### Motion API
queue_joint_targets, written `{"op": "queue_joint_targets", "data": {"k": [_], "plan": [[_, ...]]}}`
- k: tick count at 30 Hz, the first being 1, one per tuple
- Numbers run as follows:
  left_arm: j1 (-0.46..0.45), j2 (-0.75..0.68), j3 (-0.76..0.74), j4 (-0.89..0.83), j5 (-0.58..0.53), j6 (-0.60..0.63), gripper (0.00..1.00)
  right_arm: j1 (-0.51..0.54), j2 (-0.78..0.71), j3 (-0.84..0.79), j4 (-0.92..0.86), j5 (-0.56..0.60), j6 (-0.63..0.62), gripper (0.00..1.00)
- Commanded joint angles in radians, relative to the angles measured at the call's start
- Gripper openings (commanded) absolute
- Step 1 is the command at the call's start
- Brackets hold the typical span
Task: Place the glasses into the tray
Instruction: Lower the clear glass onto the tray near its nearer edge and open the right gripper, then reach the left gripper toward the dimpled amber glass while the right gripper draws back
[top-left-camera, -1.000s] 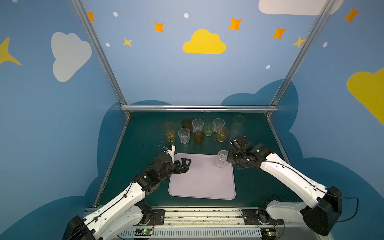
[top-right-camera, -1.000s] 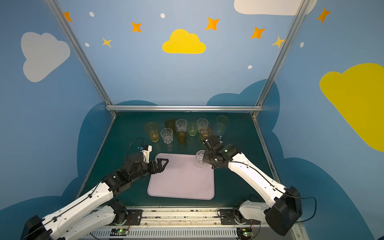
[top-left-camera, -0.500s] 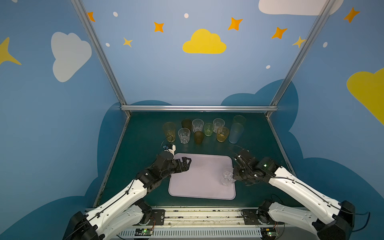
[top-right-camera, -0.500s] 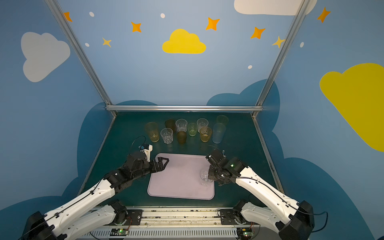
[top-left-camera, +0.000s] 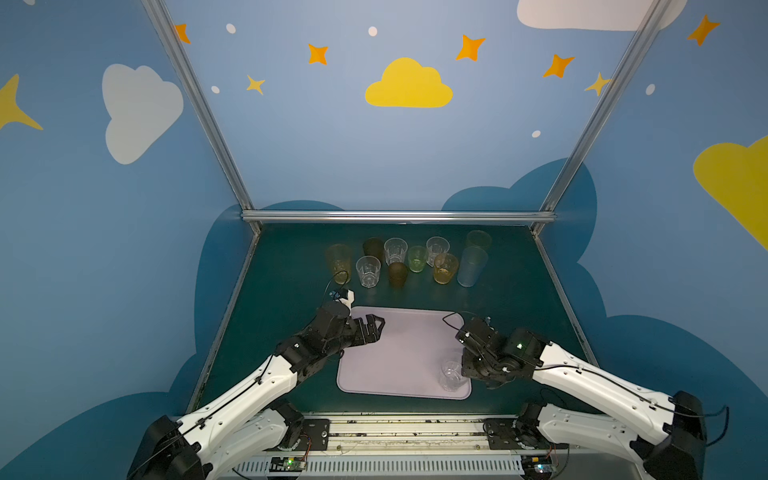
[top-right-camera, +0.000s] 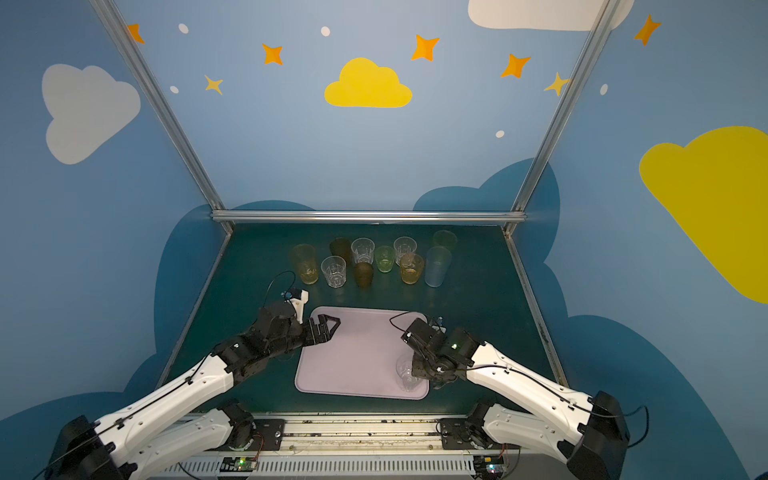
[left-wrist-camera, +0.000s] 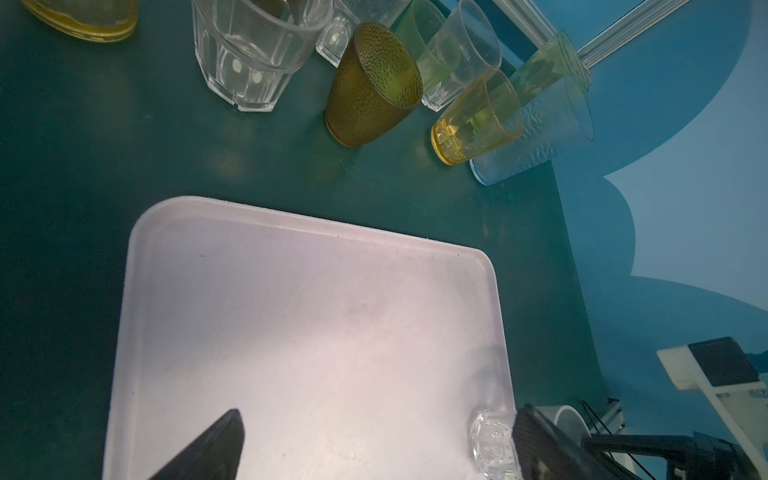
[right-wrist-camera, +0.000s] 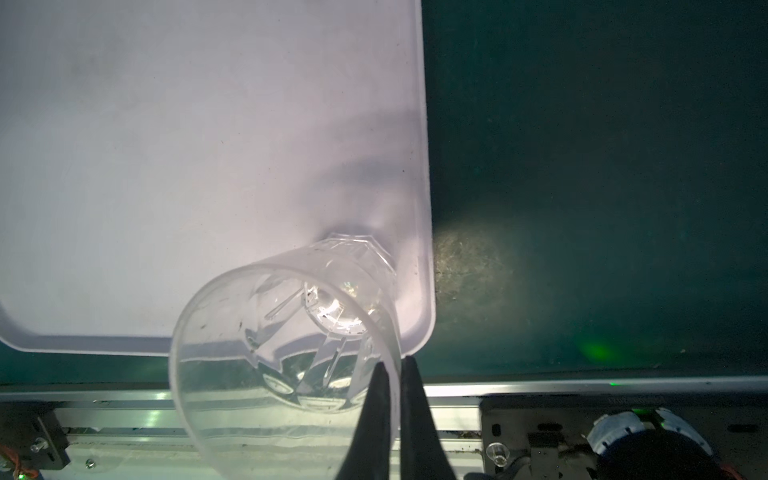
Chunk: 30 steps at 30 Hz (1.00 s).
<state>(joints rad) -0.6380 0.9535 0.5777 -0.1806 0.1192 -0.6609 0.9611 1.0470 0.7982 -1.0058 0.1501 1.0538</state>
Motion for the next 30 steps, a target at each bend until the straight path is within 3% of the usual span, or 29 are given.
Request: {"op": "queue_joint_targets", "data": {"k": [1,6,9,11,13,17,21,30], "plan": [[-0.002,0.003,0.027,0.001,0.007,-0.003,1.0,0.016,0.014,-0.015,0.037,0.019,0.041,0.0],[-0.002,0.008,0.027,0.001,0.005,-0.005,1.0,0.026,0.033,-0.024,0.041,0.016,0.062,0.0],[-0.001,0.015,0.03,0.001,0.004,-0.004,1.0,0.028,0.025,-0.023,0.038,0.018,0.07,0.24],[-0.001,0.022,0.035,0.001,0.004,-0.005,1.0,0.03,0.007,-0.02,0.04,0.02,0.071,0.47],[-0.002,0.03,0.044,-0.003,0.001,-0.002,1.0,0.03,-0.009,-0.012,0.031,0.029,0.071,0.59],[-0.002,0.058,0.07,-0.02,-0.015,0.001,1.0,0.031,-0.041,0.004,0.015,0.043,0.065,0.74],[-0.002,0.097,0.103,-0.012,-0.032,0.02,1.0,0.026,-0.102,-0.008,0.057,0.035,0.043,0.83],[0.004,0.303,0.272,-0.066,-0.11,0.06,1.0,0.025,-0.248,-0.073,0.202,0.006,-0.043,0.86]]}}
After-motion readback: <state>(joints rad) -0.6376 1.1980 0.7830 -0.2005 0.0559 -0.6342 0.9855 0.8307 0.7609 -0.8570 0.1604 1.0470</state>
